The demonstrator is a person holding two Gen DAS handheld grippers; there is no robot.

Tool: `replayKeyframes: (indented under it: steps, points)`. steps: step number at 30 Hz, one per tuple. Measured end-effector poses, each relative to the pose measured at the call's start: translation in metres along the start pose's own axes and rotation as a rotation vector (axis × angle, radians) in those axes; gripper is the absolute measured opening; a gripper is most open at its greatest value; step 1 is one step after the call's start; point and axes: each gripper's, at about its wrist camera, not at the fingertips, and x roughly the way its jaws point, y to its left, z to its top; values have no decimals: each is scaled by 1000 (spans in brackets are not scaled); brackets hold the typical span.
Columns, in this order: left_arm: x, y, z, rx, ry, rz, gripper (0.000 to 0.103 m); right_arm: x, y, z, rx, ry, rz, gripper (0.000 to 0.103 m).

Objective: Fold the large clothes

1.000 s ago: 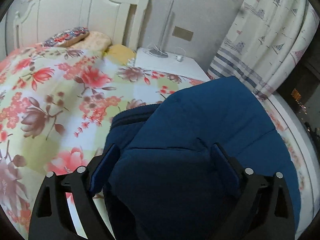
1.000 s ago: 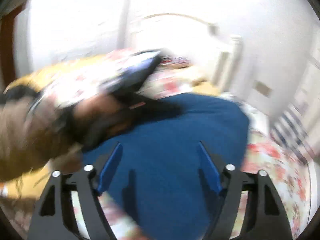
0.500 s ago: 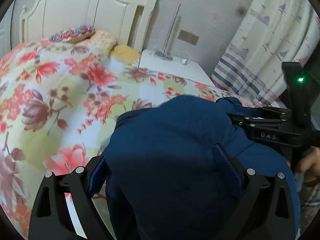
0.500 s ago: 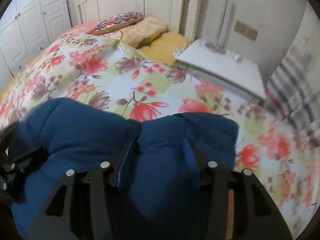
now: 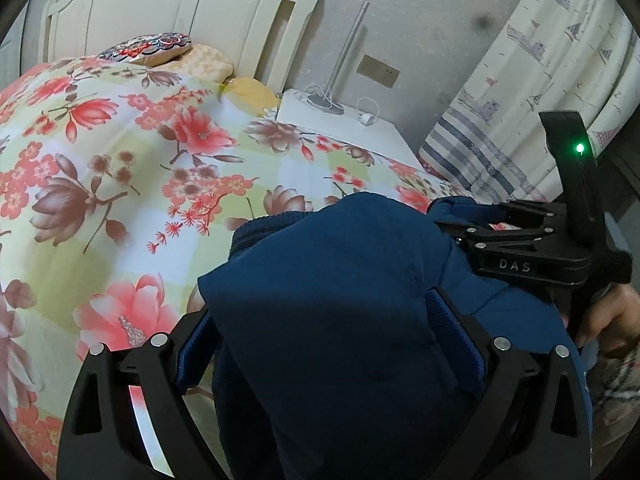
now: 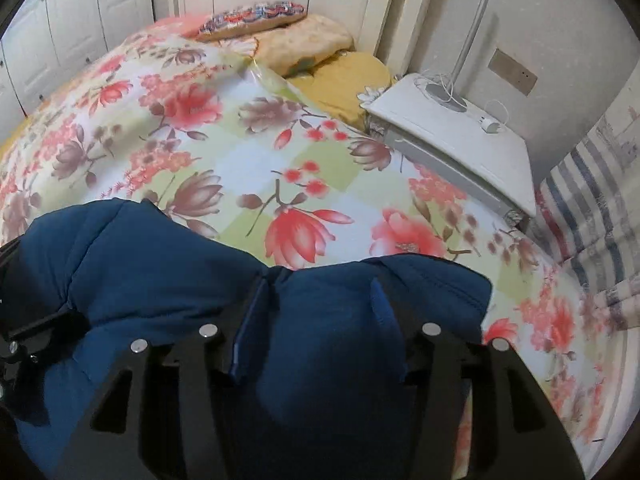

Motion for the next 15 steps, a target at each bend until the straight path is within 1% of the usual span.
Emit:
replayKeyframes:
  steps: [2,3,5,6,7,8,10,12,13,14,15]
  points:
    - [-2,-2,-1,8,-7,9,98,-10,4,5,-22,1,-21,53]
    - [-2,-3,-1,11,-9,13,98,-24,3,9,-6,-38,16,53]
    - [-2,-3,-1,12,-10,15,98,-48,1,16,32,-124,144,53]
    - [-2,-3,-1,13,-10,16,98,-55,3,21,33,-153,184,53]
    - [-2,-3,-1,13,-11,17,98,-55,6,23,19,-152,191,54]
    - [-2,-3,-1,15,-11,19,98,-50,12,26,-5,-130,197,55]
    - [-3,-4,-1,19,-13,27,98,-20,28,27,-71,-11,227,59]
    - [-2,-5,-1,25,-7,49,98,6,37,24,-108,57,198,65]
    - [-1,-5,-2,26,-4,61,98,13,32,26,-65,65,225,68]
    - [-1,-5,-1,25,-5,61,98,16,24,28,-16,77,252,69]
    - [-1,-5,-1,25,-4,58,98,16,21,27,5,76,265,69]
